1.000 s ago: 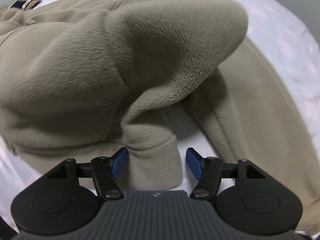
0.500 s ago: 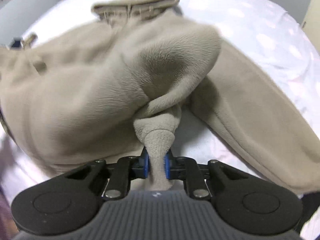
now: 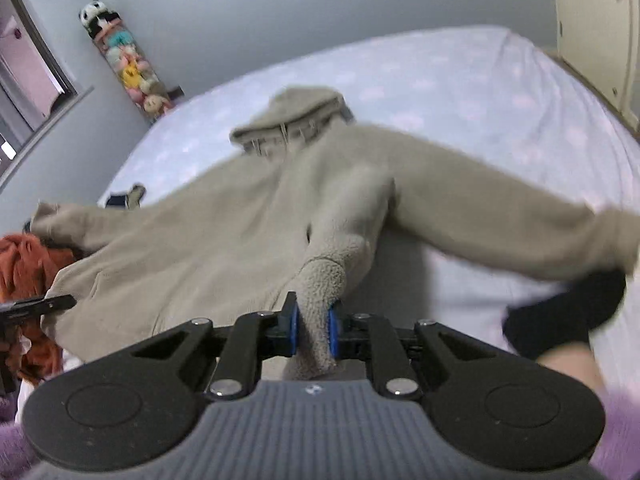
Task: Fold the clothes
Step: 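Pull the hem with both grippers to lay the hoodie body flat, then release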
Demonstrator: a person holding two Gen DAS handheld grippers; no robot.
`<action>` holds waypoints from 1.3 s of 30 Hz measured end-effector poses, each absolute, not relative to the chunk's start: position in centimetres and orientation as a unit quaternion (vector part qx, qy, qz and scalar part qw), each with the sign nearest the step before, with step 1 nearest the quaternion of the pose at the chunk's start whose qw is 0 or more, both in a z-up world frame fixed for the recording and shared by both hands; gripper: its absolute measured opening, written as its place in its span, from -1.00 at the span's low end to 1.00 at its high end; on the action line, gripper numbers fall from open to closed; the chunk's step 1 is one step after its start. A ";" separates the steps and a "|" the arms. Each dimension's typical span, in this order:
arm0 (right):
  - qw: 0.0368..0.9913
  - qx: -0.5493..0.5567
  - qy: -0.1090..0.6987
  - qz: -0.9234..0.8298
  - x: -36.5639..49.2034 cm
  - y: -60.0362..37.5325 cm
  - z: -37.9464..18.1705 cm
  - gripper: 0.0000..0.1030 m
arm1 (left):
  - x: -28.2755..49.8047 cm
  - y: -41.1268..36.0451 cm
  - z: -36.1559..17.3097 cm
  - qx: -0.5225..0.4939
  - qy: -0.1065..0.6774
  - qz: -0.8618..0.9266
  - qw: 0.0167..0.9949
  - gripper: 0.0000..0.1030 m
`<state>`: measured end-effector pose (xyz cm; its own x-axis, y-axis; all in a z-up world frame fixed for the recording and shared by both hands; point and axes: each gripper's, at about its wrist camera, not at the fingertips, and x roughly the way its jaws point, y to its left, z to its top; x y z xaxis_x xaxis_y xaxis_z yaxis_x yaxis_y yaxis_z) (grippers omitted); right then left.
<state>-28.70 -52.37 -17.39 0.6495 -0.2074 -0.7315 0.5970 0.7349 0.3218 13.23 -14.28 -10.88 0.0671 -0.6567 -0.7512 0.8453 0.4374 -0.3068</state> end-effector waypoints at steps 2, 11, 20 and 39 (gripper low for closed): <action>0.855 0.282 0.366 -0.235 -29.4 -51.9 -19.4 -0.66 | 13.1 -15.0 -12.9 0.136 0.471 -0.496 0.717 -0.60; 0.840 0.242 0.422 -0.240 -29.7 -51.2 -24.7 -0.30 | 11.5 -15.1 -16.2 0.217 0.494 -0.452 0.710 -0.09; 0.786 0.306 0.453 -0.289 -29.8 -54.5 -30.4 -0.13 | 14.1 -15.7 -20.7 0.211 0.573 -0.390 0.689 0.12; 0.714 0.339 0.536 -0.297 -27.1 -52.3 -35.2 -0.17 | 13.5 -17.0 -24.2 0.200 0.607 -0.382 0.668 0.14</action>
